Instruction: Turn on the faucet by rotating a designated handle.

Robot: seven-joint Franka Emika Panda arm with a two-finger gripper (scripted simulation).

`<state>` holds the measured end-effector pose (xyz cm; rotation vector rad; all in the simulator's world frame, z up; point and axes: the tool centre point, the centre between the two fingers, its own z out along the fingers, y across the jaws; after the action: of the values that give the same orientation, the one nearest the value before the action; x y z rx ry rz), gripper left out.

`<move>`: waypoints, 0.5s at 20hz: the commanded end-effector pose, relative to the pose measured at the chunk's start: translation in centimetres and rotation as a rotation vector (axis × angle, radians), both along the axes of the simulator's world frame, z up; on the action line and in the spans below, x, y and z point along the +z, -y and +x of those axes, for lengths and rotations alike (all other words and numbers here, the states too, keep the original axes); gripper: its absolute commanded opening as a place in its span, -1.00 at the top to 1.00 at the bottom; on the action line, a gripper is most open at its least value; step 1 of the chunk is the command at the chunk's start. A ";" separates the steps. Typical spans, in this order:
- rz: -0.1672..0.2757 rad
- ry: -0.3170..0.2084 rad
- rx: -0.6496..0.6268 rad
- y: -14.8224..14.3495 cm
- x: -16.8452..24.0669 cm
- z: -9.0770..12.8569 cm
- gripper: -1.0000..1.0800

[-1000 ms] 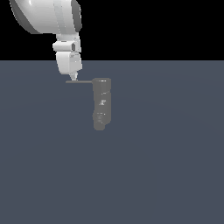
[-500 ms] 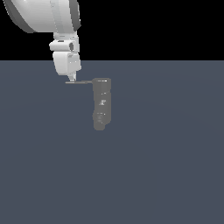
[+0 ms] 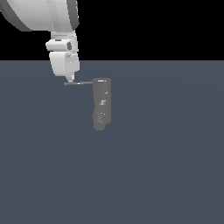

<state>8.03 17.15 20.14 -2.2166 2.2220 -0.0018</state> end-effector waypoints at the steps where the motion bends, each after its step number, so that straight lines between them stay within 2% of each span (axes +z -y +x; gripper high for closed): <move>1: -0.001 -0.004 -0.001 0.1 0.0 -0.8 1.00; 10: -0.001 -0.003 -0.001 0.2 0.0 -3.1 1.00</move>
<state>5.63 16.60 20.14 -2.2094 2.2304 -0.0046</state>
